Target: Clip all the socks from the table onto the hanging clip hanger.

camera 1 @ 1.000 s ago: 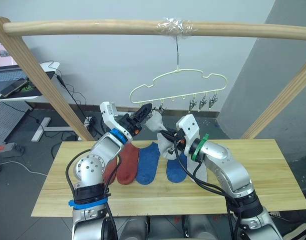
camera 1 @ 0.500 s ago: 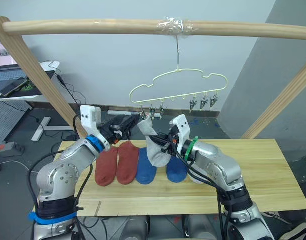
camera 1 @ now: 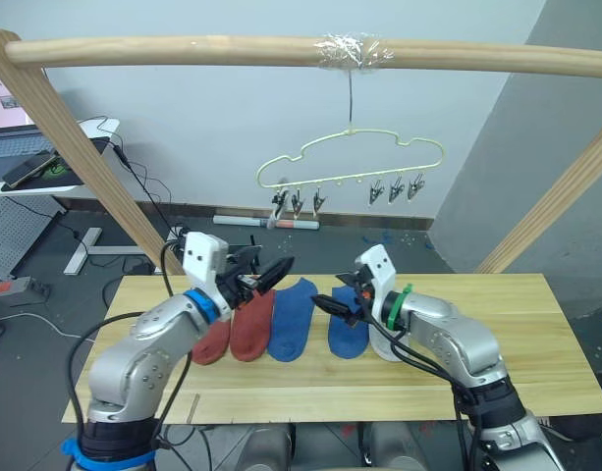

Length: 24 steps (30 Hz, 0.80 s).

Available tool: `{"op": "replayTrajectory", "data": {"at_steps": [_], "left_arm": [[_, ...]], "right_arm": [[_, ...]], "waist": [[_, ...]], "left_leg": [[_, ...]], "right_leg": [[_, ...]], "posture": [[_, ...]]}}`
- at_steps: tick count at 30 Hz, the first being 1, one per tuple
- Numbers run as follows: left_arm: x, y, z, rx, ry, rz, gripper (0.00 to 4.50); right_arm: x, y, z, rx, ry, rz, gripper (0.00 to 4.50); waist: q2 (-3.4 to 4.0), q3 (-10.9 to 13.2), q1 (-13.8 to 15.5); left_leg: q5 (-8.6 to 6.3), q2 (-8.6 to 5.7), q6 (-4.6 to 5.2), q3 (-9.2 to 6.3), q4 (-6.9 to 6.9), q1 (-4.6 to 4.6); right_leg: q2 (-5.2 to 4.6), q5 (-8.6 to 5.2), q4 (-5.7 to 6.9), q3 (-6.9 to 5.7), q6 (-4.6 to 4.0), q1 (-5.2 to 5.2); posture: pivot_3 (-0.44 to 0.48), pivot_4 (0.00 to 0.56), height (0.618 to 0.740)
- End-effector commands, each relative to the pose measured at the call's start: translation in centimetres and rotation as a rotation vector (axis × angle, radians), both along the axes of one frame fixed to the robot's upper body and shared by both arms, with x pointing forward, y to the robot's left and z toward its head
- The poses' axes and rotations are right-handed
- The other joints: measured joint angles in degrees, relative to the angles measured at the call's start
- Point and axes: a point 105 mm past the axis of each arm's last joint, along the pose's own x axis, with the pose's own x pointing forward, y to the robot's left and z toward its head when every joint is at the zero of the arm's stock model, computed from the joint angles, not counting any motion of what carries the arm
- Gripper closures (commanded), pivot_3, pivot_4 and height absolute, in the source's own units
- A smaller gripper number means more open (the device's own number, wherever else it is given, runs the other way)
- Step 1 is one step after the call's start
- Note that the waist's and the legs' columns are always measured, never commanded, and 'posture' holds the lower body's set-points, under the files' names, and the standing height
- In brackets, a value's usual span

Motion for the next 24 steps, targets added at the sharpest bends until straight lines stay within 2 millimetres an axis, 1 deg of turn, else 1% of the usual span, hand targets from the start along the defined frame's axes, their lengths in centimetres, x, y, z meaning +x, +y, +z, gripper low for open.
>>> {"op": "replayTrajectory", "data": {"at_steps": [1, 4, 6, 9, 12, 13, 15, 19, 21, 24], "left_arm": [[0.4, -1.4, 1.9, 0.029, -0.132, 0.004, 0.0], [1.0, -2.3, 2.1, 0.059, -0.189, 0.016, 0.0], [1.6, -2.6, 2.3, 0.055, -0.217, 0.048, 0.0], [1.7, -3.5, 2.5, 0.037, -0.248, 0.043, 0.56], [2.0, -4.0, 2.6, 0.025, -0.267, 0.051, 1.48], [2.3, -4.0, 2.5, 0.032, -0.275, 0.069, 1.83], [3.0, -3.9, 2.3, 0.056, -0.285, 0.107, 2.34], [4.0, -3.8, 2.3, 0.067, -0.317, 0.163, 2.34], [4.3, -3.8, 2.2, 0.071, -0.325, 0.171, 2.34], [5.2, -3.8, 1.8, 0.086, -0.335, 0.201, 2.34]], "right_arm": [[-0.8, -1.1, 3.2, 0.05, -0.107, 0.007, 0.05], [-1.7, -2.5, 4.1, 0.023, -0.154, 0.012, 0.05], [-1.9, -3.4, 4.5, 0.0, -0.179, -0.003, 0.05], [-2.0, -4.6, 4.7, -0.036, -0.198, -0.028, 0.0], [-1.9, -5.1, 5.1, -0.035, -0.213, -0.054, 0.0], [-1.7, -5.2, 5.2, -0.035, -0.222, -0.066, 0.0], [-1.5, -5.3, 5.4, -0.032, -0.23, -0.091, 0.0], [-1.5, -4.8, 5.8, -0.005, -0.243, -0.1, 0.0], [-1.5, -4.7, 6.0, -0.002, -0.247, -0.101, 0.0], [-1.5, -4.8, 6.4, -0.01, -0.27, -0.1, 0.0]], "waist": [[0.0, 0.0, 0.05], [-0.02, -0.01, 0.09], [-0.02, -0.01, 0.09], [-0.02, -0.01, -0.09], [-0.02, 0.0, -0.13], [-0.02, -0.01, -0.14], [-0.03, 0.0, -0.08], [-0.03, 0.0, -0.1], [-0.03, 0.0, -0.11], [-0.03, 0.0, -0.09]], "left_leg": [[0.0, 0.01, 0.0, 0.0, 0.01, 0.0], [0.0, 0.0, 0.0, 0.01, 0.03, -0.01], [0.0, -0.01, 0.0, 0.03, 0.03, -0.02], [0.0, 0.0, 0.0, 0.05, 0.04, -0.02], [0.0, 0.02, 0.0, 0.06, 0.03, -0.02], [0.0, 0.03, 0.0, 0.05, 0.03, -0.02], [0.0, 0.04, 0.0, 0.05, 0.08, -0.02], [0.0, 0.02, 0.01, 0.05, 0.21, -0.03], [0.0, 0.01, 0.01, 0.05, 0.21, -0.03], [0.0, 0.01, 0.01, 0.02, 0.21, -0.03]], "right_leg": [[0.0, -0.01, 0.0, -0.01, 0.03, 0.0], [0.01, -0.06, -0.03, -0.01, 0.12, 0.04], [0.0, -0.07, -0.05, 0.0, 0.13, 0.04], [0.0, -0.07, -0.05, 0.01, 0.14, 0.02], [0.01, -0.07, -0.03, -0.01, 0.14, 0.02], [0.02, -0.07, -0.02, -0.01, 0.14, 0.02], [0.04, -0.06, -0.01, -0.01, 0.14, 0.02], [0.04, -0.04, -0.04, -0.01, 0.19, 0.12], [0.03, -0.03, -0.05, 0.0, 0.2, 0.12], [0.04, -0.03, -0.04, -0.03, 0.21, 0.12]], "posture": [[-0.037, 0.138, 0.74], [-0.044, 0.137, 0.74], [-0.057, 0.14, 0.74], [-0.065, 0.14, 0.74], [-0.075, 0.143, 0.74], [-0.083, 0.143, 0.74], [-0.086, 0.144, 0.74], [-0.094, 0.145, 0.74], [-0.1, 0.148, 0.74], [-0.106, 0.145, 0.74]]}}
